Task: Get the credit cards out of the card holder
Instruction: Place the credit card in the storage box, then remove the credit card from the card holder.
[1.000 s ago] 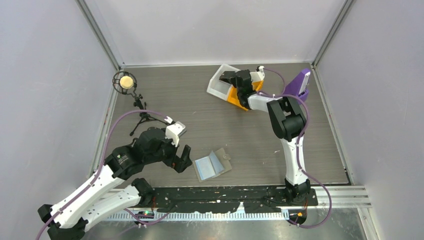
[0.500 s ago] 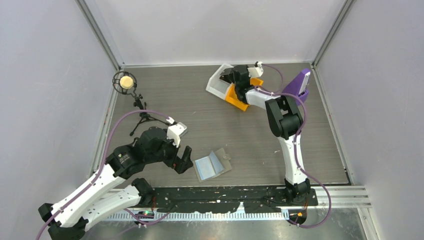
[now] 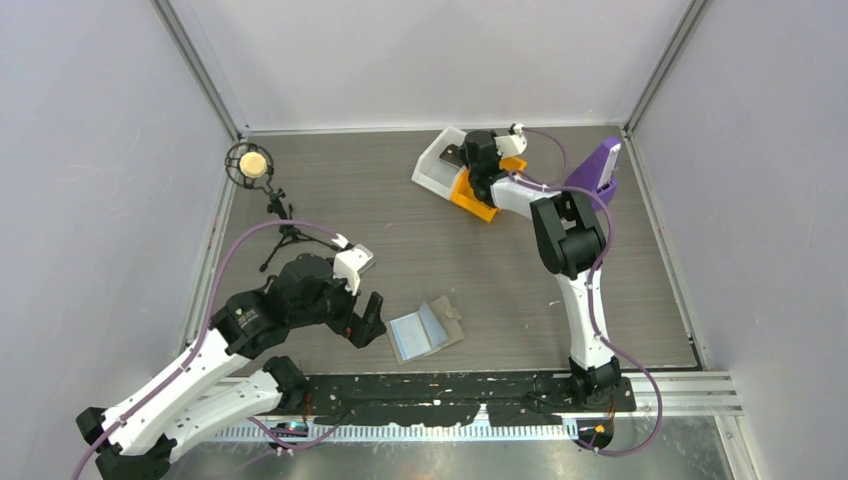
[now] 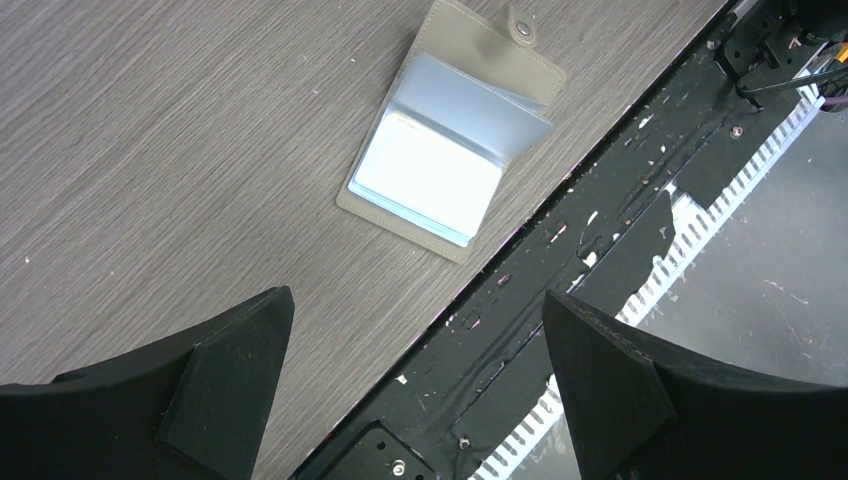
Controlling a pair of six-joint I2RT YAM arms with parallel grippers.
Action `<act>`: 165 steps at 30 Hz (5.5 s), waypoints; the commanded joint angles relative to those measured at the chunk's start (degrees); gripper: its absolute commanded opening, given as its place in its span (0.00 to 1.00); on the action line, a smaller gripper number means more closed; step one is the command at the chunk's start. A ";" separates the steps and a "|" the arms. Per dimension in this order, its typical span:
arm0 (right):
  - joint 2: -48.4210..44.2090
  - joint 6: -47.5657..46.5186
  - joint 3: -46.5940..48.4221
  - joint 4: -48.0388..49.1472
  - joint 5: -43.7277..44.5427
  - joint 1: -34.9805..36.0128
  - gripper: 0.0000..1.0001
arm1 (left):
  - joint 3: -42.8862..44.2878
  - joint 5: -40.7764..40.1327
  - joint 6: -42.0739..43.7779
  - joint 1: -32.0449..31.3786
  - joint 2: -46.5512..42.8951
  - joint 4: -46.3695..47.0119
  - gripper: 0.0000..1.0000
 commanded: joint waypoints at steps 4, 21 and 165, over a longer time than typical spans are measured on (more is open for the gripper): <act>-8.65 -9.46 1.40 0.70 -2.21 -1.19 0.23 | 0.54 -3.16 1.18 0.25 -1.04 -0.27 1.00; -40.03 -23.26 -23.18 -11.85 -20.65 1.47 0.35 | -0.01 -16.86 -2.54 0.29 -7.04 -0.99 1.00; -52.15 -2.16 -80.64 33.23 -38.42 30.12 0.05 | -23.62 2.74 -30.09 0.19 17.98 51.57 0.25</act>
